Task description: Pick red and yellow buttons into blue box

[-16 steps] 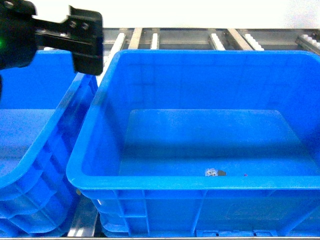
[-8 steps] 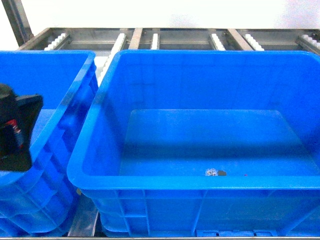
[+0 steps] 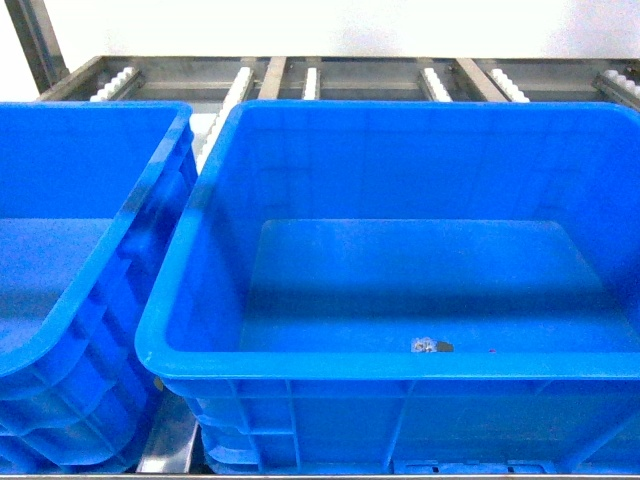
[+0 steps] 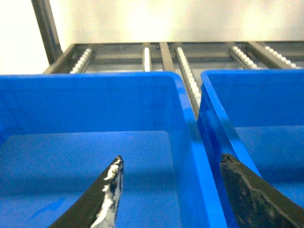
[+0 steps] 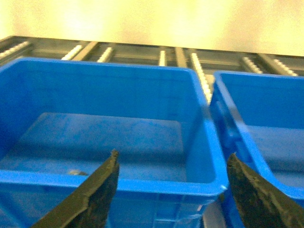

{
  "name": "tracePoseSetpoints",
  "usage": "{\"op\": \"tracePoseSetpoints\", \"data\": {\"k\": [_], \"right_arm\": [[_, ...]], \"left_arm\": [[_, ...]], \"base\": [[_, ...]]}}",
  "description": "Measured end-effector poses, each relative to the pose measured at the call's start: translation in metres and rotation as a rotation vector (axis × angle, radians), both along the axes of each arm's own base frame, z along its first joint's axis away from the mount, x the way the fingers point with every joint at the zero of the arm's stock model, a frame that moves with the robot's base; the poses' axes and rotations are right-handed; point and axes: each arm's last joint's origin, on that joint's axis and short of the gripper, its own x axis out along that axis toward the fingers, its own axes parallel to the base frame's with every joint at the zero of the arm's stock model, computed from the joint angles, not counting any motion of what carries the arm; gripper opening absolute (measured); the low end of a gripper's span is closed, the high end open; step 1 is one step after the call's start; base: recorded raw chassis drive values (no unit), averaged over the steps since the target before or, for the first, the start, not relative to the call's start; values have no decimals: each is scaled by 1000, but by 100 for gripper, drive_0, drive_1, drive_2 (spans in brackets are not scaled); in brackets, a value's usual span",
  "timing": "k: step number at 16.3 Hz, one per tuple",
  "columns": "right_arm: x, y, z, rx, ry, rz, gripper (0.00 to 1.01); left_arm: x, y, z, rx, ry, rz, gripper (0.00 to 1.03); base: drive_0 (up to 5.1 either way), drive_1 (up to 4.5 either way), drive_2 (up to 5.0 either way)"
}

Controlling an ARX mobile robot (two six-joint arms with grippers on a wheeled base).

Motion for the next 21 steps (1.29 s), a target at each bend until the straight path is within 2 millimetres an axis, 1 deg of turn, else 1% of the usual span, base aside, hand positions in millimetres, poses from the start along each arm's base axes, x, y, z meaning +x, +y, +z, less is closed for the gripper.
{"op": "tracePoseSetpoints", "data": {"k": [2,3,5,6,7,9,10,11,13,19,21], "right_arm": [[0,-3,-8,4,13,-58,53],[0,-3,-7,5,6,-60,40],[0,-2,-7,5,4,-59,18],[0,-2,-7,5,4,-59,5],[0,-2,-7,6,4,-59,2],[0,-3,-7,6,4,-59,2],[0,-2,-7,6,4,-59,2],[0,-3,-7,6,4,-59,2],[0,-3,-7,6,4,-59,2],[0,-3,-7,6,4,-59,2],[0,-3,-7,6,4,-59,2]], "left_arm": [[-5,7,0,-4,-15,-5,40],[-9,12,-4,-1,-5,-12,27],[-14,18,-7,-1,0,-7,5],[-16,21,-8,-5,-37,-7,2],[-18,23,-11,-1,-19,-8,2],[-22,29,-11,0,-20,-29,2],[-24,36,-9,1,-32,-4,2],[-26,38,-9,2,-34,16,2],[-29,36,-10,3,-26,-14,2],[-36,36,-10,3,-31,-13,2],[-46,36,-16,3,14,-13,2]], "base": [[0,0,0],[0,0,0],[0,0,0],[0,0,0],[0,0,0],[0,0,0],[0,0,0],[0,0,0],[0,0,0],[0,0,0],[0,0,0]]}}
